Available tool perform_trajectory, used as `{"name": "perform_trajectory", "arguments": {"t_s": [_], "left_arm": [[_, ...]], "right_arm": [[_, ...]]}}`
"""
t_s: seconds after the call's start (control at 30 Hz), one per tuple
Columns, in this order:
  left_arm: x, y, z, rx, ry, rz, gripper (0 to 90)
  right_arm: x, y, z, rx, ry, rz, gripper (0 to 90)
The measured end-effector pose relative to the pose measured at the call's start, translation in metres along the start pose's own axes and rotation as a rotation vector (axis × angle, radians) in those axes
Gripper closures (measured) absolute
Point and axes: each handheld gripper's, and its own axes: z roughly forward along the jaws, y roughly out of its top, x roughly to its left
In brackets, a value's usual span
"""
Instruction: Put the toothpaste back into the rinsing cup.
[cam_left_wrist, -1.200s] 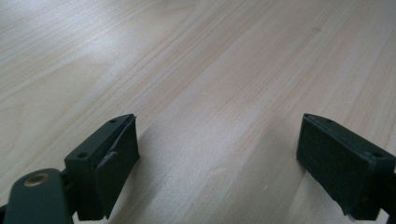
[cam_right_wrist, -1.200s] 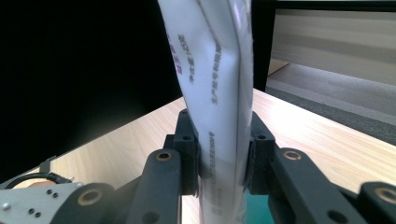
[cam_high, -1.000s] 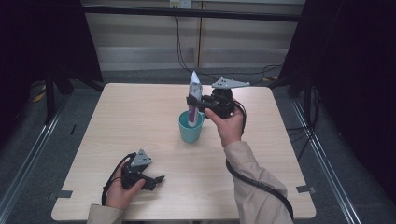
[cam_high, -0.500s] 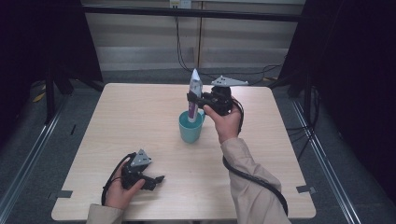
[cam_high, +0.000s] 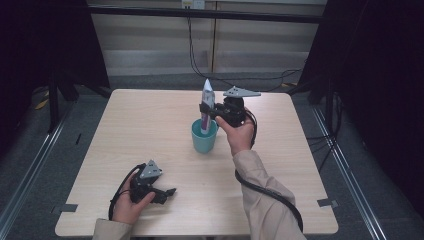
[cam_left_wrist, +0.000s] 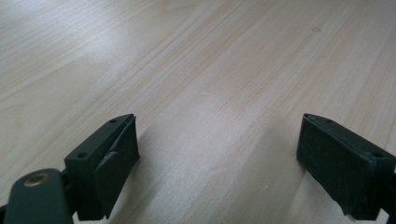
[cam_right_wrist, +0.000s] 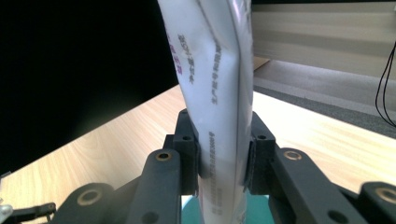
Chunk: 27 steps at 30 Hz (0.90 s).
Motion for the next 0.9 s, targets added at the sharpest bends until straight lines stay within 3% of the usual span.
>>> {"name": "perform_trajectory", "arguments": {"t_s": [0.33, 0.4, 0.9], "left_arm": [[-0.001, 0.0, 0.0, -0.002, -0.011, -0.011, 12.5], [0.0, 0.0, -0.001, 0.007, -0.013, 0.008, 12.4], [0.0, -0.001, -0.001, 0.006, -0.016, 0.006, 12.5]], "right_arm": [[-0.003, -0.026, 0.013, 0.036, 0.002, 0.008, 70.8], [-0.004, -0.03, 0.015, 0.038, 0.003, 0.012, 70.6], [-0.009, -0.048, 0.017, 0.069, -0.002, 0.025, 69.4]]}}
